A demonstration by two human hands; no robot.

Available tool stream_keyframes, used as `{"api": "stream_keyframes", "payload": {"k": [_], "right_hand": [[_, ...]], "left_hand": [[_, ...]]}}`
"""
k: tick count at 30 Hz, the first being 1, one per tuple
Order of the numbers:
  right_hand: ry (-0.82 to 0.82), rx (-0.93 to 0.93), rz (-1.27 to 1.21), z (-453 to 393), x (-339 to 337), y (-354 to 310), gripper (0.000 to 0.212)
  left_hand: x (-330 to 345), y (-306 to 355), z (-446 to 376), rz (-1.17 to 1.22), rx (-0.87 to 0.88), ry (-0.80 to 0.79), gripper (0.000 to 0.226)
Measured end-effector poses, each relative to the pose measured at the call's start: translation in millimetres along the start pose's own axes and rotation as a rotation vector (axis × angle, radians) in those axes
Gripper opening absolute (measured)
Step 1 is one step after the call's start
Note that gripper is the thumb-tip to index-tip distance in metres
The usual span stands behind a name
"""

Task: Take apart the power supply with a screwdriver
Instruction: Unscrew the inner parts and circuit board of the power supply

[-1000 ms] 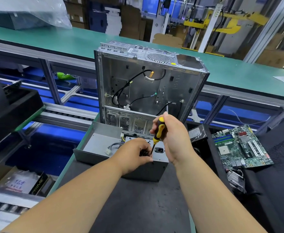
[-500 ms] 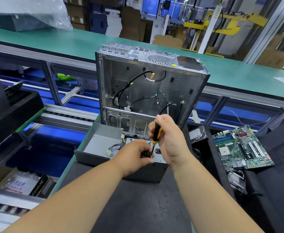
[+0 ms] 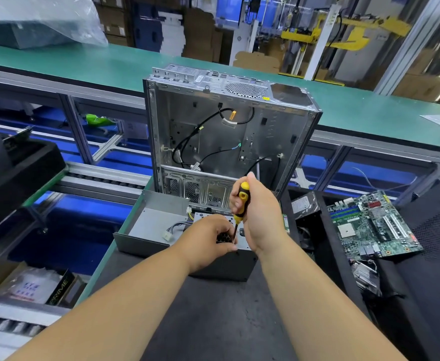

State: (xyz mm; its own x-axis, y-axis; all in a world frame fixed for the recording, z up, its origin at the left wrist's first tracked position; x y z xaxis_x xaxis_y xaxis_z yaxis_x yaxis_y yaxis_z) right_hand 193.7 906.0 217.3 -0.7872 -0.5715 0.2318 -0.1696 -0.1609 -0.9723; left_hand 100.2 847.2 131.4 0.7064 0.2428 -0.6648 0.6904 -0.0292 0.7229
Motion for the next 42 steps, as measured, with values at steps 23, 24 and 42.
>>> {"api": "stream_keyframes", "payload": {"k": [23, 24, 42], "right_hand": [[-0.128, -0.054, -0.06, -0.4, -10.1, 0.1, 0.045], [-0.121, -0.043, -0.06, -0.5, -9.9, 0.4, 0.043], [0.027, -0.05, 0.25, 1.4, -6.9, -11.8, 0.031]], "left_hand": [[-0.5, -0.7, 0.2, -0.013, -0.017, 0.028, 0.033], [-0.5, -0.5, -0.1, -0.012, -0.015, 0.029, 0.034], [-0.6, 1.0, 0.7, 0.007, -0.02, 0.002, 0.031]]}}
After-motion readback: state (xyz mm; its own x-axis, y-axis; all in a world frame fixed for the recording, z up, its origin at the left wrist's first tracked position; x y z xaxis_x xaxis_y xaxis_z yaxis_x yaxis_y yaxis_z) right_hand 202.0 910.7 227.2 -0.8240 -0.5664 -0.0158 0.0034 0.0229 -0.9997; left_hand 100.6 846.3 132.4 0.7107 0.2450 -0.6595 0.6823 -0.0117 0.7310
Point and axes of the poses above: each hand's wrist, its own z-axis away from the middle knuckle, its own x-axis out of the palm, y = z × x, the point moved 3 cm from there along -z, towards the middle knuckle, and after that the axes turned 1 degree about x, right-handed, at the moved point
